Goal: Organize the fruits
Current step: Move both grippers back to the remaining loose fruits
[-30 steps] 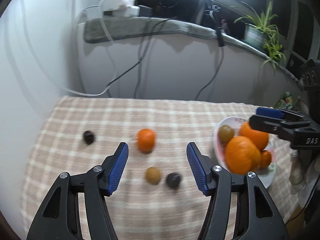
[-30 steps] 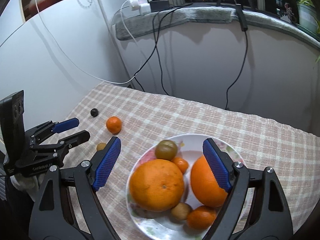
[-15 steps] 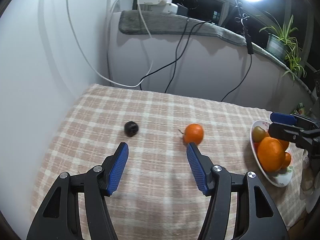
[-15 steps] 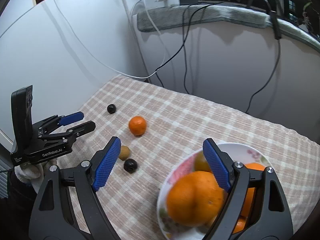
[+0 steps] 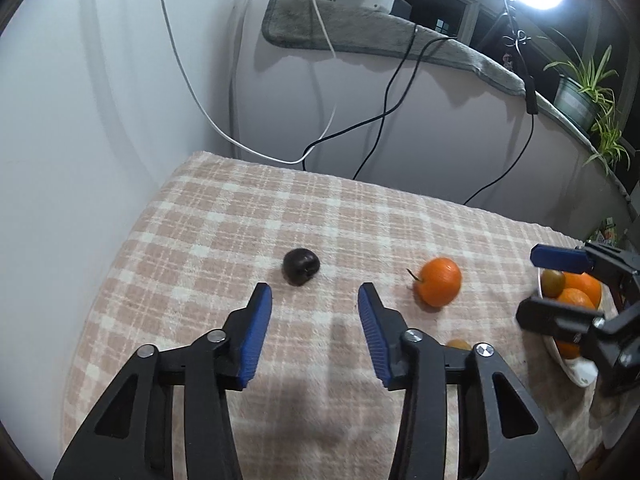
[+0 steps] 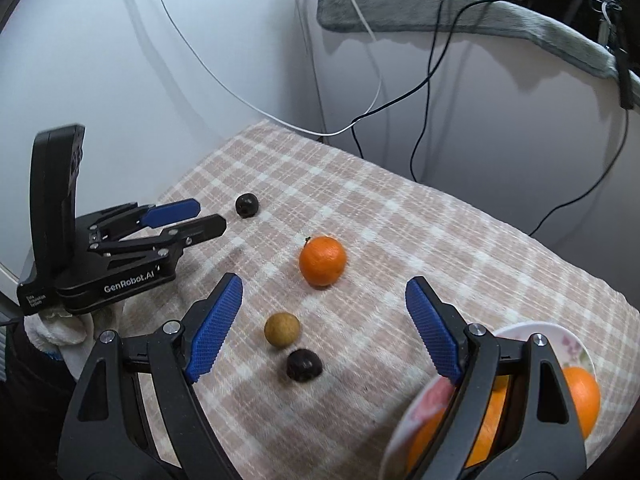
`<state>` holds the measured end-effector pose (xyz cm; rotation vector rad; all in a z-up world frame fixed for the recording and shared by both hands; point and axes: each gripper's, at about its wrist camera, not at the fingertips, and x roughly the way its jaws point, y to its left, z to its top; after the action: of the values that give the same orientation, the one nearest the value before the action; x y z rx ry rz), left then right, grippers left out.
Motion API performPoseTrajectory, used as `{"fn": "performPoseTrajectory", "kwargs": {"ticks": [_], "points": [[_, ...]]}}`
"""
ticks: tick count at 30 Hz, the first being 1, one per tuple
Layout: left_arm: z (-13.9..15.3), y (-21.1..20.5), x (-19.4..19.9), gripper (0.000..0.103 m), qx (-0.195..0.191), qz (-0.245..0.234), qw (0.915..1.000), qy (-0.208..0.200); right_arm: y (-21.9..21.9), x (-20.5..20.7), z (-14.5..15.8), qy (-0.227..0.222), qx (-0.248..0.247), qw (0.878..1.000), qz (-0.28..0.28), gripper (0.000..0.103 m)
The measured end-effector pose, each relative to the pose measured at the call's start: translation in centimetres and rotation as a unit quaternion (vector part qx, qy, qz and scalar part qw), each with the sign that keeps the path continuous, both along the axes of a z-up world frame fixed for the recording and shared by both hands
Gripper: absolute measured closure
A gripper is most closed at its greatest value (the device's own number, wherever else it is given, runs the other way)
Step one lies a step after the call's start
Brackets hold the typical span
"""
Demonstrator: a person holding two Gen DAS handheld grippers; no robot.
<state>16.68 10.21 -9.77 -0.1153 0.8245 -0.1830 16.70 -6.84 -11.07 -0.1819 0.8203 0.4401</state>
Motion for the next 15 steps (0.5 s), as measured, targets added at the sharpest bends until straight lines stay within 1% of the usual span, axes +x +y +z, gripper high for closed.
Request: {"fn": "performPoseTrajectory", "kwargs": {"ticks": [2,4,6,12,15], "points": [[-0.2,0.2,0.6,0.066,-0.002,-0.001,1.0,0.004,0.5,0.5,-0.3,0.004,-0.006,1.0,0.0,0.017],[-0.4,0.2,1.1,0.066,-0.002,-0.003,1.0,0.006,1.0,1.1,-0.5,0.01,-0.012,1.0,0.001,0.022],[-0.6,0.1,1.5,0.068,-0.001,-0.005,0.9999,0.008,1.4,1.7,-0.8,0.018,-0.017,1.0,0.002,0.024],[-1.4,0.0,2.7,0.07,0.003,-0.009,0.9998,0.017,2.2,2.9,-1.7,0.032,-0.027,0.999,-0.002,0.025],[-1.7,-0.1,3.2,0.071,0.007,-0.009,0.9997,0.02,2.5,3.4,-2.0,0.031,-0.033,0.999,-0.002,0.026]]}}
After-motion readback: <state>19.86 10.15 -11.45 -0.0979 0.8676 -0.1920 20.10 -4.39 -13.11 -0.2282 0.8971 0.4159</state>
